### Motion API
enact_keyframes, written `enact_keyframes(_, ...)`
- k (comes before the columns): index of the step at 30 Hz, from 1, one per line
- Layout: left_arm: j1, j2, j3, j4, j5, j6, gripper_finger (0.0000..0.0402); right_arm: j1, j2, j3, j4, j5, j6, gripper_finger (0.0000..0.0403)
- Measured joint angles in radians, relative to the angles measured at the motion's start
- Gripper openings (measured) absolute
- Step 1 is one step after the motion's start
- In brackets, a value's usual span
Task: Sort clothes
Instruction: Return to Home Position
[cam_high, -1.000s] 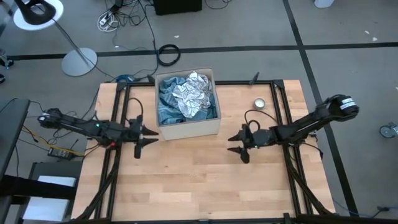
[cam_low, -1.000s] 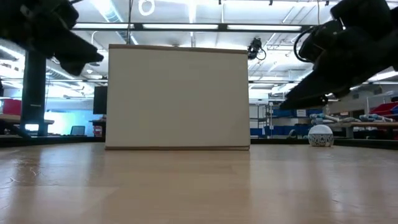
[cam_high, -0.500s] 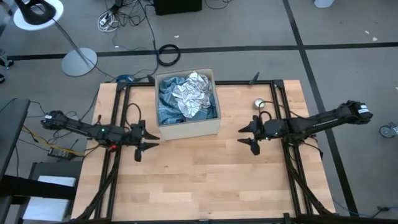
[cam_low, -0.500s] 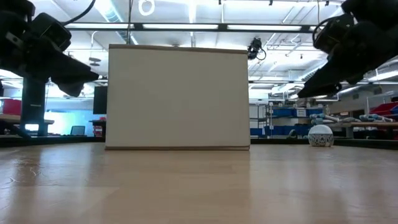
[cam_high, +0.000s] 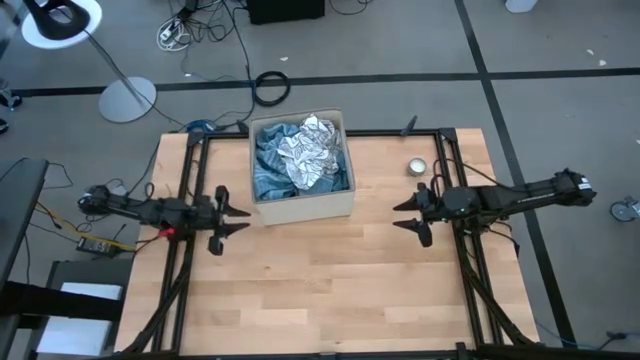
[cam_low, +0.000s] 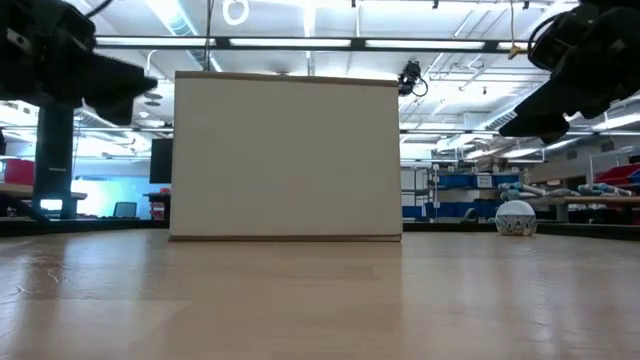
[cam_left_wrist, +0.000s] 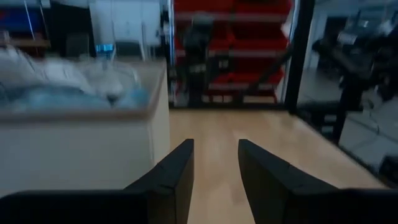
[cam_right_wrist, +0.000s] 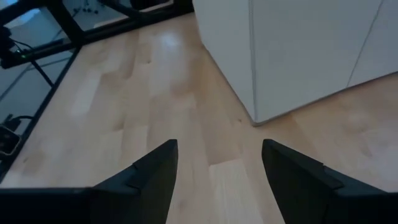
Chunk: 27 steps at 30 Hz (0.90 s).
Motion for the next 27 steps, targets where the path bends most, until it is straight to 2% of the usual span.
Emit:
enact_keyframes(5, 0.000, -0.015, 0.003, -0.011, 0.017, -0.026, 0.0131, 0.000, -0.033, 0.000, -0.035, -0.040, 0.005, 0.0236)
enact_keyframes(20, -0.001, -0.016, 0.002, -0.002, 0.041, -0.055, 0.0131, 0.000, -0.057, -0.003, -0.151, -0.062, 0.000, 0.0236)
enact_keyframes(27, -0.001, -0.016, 0.001, 0.010, 0.041, -0.055, 0.0131, -0.017, -0.191, -0.123, -0.070, -0.032, -0.021, 0.0236)
